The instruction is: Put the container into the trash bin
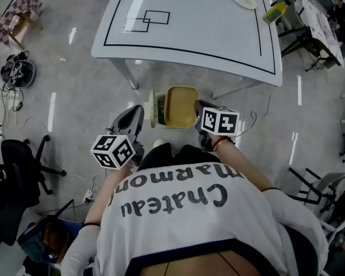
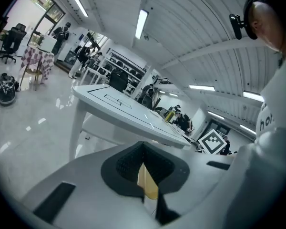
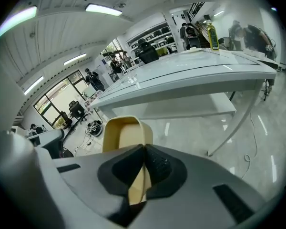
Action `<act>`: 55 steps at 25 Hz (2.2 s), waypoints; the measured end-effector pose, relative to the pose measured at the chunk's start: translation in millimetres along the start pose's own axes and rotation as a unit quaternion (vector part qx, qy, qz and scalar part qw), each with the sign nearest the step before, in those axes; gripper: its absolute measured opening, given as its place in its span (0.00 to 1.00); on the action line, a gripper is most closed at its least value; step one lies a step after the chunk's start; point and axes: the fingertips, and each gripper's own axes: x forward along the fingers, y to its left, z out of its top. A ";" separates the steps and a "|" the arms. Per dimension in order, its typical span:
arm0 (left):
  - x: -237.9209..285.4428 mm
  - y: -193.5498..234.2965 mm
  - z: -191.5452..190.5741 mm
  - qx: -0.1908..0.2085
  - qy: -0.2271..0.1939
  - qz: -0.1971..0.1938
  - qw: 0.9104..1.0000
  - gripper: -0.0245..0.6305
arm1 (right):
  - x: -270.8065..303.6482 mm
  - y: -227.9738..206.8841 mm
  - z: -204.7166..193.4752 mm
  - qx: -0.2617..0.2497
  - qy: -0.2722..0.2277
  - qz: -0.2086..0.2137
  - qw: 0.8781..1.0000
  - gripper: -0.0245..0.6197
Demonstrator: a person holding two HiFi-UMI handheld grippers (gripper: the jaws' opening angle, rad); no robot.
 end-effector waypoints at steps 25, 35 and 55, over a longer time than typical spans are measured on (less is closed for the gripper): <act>-31.1 10.6 -132.4 -0.153 -0.102 0.257 0.949 0.07 | 151.5 -60.1 -45.7 -0.296 0.194 0.055 0.934 0.10; -34.7 11.7 -217.3 -0.229 -0.119 0.307 0.916 0.07 | 218.4 -81.2 -104.8 -0.366 0.232 0.059 0.900 0.10; -11.5 54.3 -307.6 -0.218 -0.102 0.306 0.921 0.07 | 315.5 -91.6 -177.7 -0.522 0.223 0.035 0.823 0.10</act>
